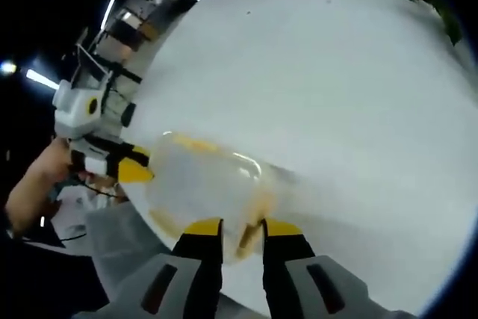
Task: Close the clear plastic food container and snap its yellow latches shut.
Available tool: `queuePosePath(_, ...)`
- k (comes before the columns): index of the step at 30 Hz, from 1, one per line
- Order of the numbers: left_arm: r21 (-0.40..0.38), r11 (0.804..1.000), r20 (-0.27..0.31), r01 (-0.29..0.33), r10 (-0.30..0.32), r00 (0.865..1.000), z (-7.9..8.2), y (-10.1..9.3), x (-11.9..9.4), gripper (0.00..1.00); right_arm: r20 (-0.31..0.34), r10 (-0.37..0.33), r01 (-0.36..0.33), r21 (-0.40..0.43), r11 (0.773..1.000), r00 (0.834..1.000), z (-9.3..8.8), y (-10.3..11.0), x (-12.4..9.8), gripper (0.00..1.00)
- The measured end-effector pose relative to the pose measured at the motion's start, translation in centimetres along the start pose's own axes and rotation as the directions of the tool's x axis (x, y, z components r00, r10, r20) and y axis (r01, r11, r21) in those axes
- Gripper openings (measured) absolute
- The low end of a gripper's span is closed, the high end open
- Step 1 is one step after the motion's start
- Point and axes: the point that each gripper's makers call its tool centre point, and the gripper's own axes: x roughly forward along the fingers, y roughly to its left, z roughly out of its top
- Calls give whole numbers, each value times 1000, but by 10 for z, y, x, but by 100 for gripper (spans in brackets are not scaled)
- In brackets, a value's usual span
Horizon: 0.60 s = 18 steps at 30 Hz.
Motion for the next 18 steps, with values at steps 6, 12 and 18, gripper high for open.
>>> queuePosePath(6, -16, 1000, 19, 10, -10, 1000, 0, -4, 1, 26, 48, -12, 12, -10, 1000, 999, 2, 1, -2, 18)
queuePosePath(12, 73, 997, 1, -32, 32, 999, -3, -8, 1, 30, 58, -33, 36, -41, 999, 998, 8, 2, -1, 18)
queuePosePath(18, 153, 985, 10, -80, 79, 997, 1, -2, -4, 32, 52, -54, 59, -118, 991, 997, 8, 3, -2, 16)
